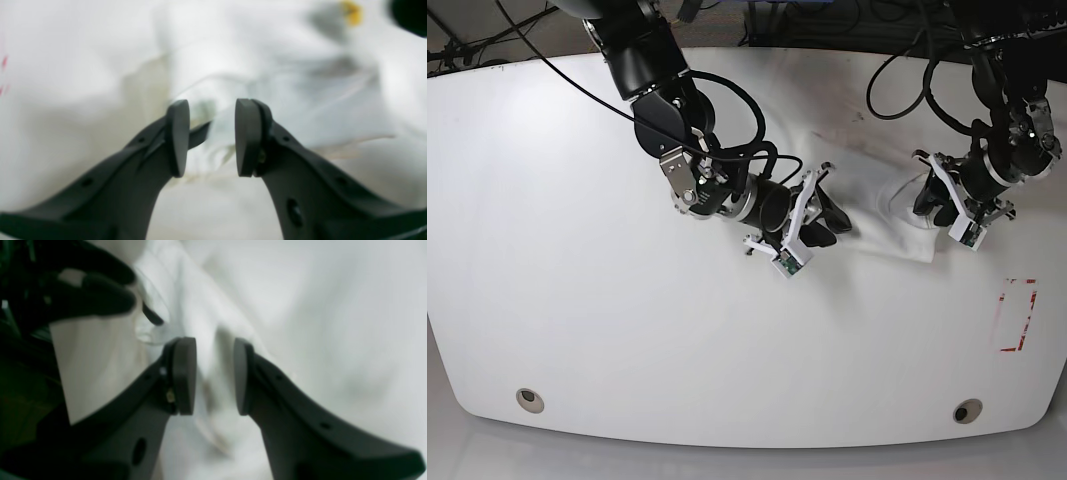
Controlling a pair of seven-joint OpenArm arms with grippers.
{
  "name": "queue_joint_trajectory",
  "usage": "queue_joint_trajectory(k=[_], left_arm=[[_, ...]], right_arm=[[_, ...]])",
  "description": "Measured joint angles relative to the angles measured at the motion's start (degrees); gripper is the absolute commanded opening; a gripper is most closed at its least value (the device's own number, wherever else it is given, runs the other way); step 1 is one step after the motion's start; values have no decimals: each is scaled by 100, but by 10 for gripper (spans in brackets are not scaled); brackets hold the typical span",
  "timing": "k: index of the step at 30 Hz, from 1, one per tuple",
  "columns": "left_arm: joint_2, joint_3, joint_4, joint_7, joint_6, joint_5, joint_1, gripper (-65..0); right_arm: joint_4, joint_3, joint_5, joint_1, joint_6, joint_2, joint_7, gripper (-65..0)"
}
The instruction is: Fold the T-shirt properly
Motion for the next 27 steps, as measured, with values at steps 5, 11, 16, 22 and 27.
queue_joint_trajectory(k=[5,11,16,22,27], left_arm=[[382,111,-195,-101,2,46,-273,-438],[365,125,-1272,-409,197,20,-841,-438],[15,105,-2428,-863,219,70,-1145,-438],[-127,92,-3488,-1458,203,601,-1484,-438],[-378,-13,-3375,-1408,105,332,-1493,-439]], right_arm=[[-337,46,-31,157,-26,9,0,-476],[-358,22,-15,59,0,31,-22,-476],[-33,44,7,-278,7,59,48,-476],[151,72,-33,-389,-42,256,-61,-474],[101,22,11,-339,42,243,24,-476]])
